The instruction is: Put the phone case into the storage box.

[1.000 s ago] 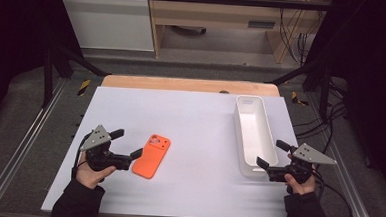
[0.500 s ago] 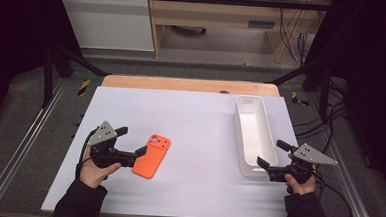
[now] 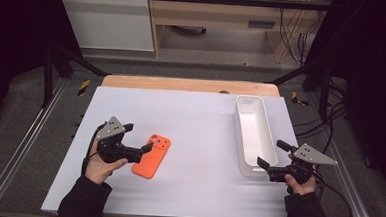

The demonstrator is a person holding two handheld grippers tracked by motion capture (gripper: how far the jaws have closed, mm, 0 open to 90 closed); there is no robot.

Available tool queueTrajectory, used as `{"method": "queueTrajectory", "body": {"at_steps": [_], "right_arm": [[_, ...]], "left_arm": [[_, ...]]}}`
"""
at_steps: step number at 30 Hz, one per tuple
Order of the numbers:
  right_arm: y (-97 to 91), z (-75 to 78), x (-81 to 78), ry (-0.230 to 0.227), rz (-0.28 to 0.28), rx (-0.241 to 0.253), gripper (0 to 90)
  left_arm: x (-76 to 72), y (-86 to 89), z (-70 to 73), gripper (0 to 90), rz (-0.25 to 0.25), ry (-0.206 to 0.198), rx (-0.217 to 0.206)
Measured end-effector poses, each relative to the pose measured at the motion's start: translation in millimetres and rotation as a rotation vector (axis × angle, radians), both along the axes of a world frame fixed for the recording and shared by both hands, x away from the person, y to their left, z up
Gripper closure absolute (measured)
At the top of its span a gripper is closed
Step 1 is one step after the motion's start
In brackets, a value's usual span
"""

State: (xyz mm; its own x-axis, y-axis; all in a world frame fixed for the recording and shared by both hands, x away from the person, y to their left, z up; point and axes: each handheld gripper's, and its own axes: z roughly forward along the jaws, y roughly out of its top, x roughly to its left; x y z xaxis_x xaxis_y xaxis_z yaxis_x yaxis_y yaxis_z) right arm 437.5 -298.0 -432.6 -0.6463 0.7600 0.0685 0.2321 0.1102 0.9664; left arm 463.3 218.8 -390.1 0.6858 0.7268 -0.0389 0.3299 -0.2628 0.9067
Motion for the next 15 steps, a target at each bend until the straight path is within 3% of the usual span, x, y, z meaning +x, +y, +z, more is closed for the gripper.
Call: {"method": "queueTrajectory", "body": {"at_steps": [15], "right_arm": [[0.1, -0.3, 0.3, 0.001, 0.004, -0.004, 0.4]], "left_arm": [[12.9, -17.1, -1.9, 1.0, -0.004, 0.035, 0.039]]}}
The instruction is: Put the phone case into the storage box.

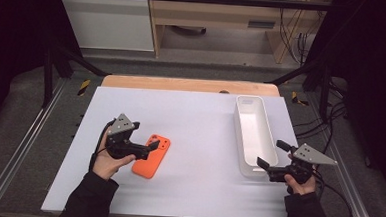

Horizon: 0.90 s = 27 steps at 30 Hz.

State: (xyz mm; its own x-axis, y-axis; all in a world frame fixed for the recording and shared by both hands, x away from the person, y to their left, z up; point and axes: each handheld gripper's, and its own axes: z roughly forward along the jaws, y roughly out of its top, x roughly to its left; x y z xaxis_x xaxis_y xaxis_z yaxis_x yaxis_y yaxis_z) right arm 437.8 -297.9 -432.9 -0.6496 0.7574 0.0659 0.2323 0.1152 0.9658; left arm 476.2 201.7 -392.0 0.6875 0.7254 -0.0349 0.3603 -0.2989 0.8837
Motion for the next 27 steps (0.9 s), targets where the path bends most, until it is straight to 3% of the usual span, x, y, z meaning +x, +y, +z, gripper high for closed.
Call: {"method": "queueTrajectory", "body": {"at_steps": [8, 27], "right_arm": [[0.1, -0.1, -0.2, 0.0, -0.001, -0.003, 0.4], [0.7, -0.5, 0.1, 0.006, 0.0, -0.005, 0.5]], "left_arm": [[6.0, -7.4, -5.8, 1.0, 0.008, 0.032, 0.043], [14.9, -15.7, -28.9, 1.2, 0.041, 0.1, 0.094]]}}
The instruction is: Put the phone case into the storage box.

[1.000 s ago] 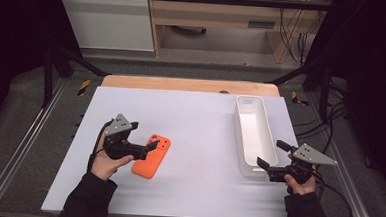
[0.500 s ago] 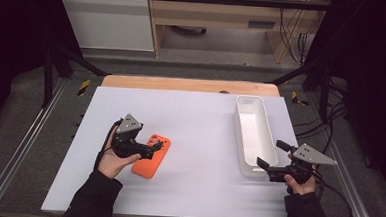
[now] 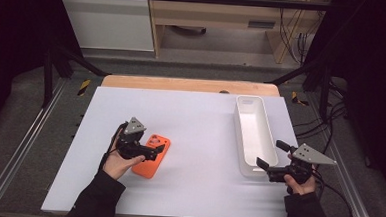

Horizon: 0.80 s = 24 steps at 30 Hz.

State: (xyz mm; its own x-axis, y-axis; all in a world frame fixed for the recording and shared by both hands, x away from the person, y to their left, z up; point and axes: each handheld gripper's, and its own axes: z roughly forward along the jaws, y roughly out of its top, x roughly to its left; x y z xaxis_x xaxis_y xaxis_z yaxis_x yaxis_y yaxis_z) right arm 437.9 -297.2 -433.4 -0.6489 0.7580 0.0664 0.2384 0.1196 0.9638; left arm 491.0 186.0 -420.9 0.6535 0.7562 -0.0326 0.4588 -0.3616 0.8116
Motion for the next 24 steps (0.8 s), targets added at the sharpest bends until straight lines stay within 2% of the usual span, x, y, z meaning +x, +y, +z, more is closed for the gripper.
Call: {"method": "queueTrajectory", "body": {"at_steps": [6, 16, 22, 24], "right_arm": [[-0.3, 0.0, 0.0, -0.002, 0.001, 0.0, 0.5], [-0.1, -0.2, 0.4, 0.002, 0.0, -0.001, 0.4], [0.1, -0.4, 0.5, 0.0, 0.002, -0.003, 0.5], [-0.1, -0.2, 0.3, 0.0, 0.001, -0.001, 0.5]], "left_arm": [[0.9, -0.8, -3.7, 1.2, 0.008, 0.009, 0.013], [5.5, -3.2, -16.3, 1.2, 0.037, 0.055, 0.053], [6.2, -5.6, -21.4, 1.3, 0.036, 0.071, 0.07], [6.3, -7.9, -24.6, 1.3, 0.043, 0.084, 0.09]]}}
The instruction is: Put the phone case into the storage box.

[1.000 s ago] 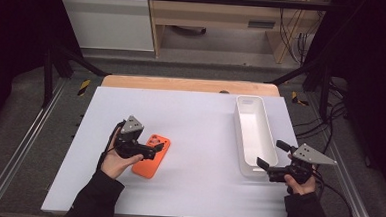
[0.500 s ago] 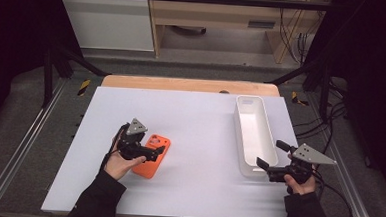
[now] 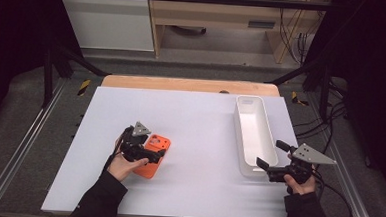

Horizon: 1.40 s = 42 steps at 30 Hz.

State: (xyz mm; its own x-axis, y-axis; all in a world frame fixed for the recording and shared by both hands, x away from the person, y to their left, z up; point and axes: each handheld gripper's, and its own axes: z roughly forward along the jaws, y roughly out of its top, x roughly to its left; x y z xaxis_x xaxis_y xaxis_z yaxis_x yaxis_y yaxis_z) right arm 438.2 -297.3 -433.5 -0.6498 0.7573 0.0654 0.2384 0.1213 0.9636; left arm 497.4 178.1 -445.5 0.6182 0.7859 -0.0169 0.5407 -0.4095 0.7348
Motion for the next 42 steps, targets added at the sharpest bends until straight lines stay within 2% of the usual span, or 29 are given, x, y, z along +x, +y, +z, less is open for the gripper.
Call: {"method": "queueTrajectory", "body": {"at_steps": [15, 19, 29, 35, 42], "right_arm": [[0.0, 0.1, 0.1, -0.002, 0.001, 0.002, 0.4], [-0.1, 0.2, -0.2, 0.0, 0.001, 0.003, 0.4], [0.3, -0.1, 0.0, 0.002, 0.001, 0.001, 0.4], [0.4, -0.2, 0.2, 0.002, 0.002, 0.0, 0.4], [0.5, -0.2, 0.1, 0.005, 0.002, 0.0, 0.5]], "left_arm": [[0.4, -4.2, -12.7, 1.2, 0.008, 0.043, 0.043], [0.3, -5.0, -18.8, 1.3, 0.022, 0.064, 0.056], [1.2, -3.9, -23.2, 2.2, 0.052, 0.101, 0.073], [0.6, -4.6, -27.7, 2.9, 0.057, 0.114, 0.102], [-0.6, -6.3, -29.9, 5.4, 0.067, 0.117, 0.11]]}}
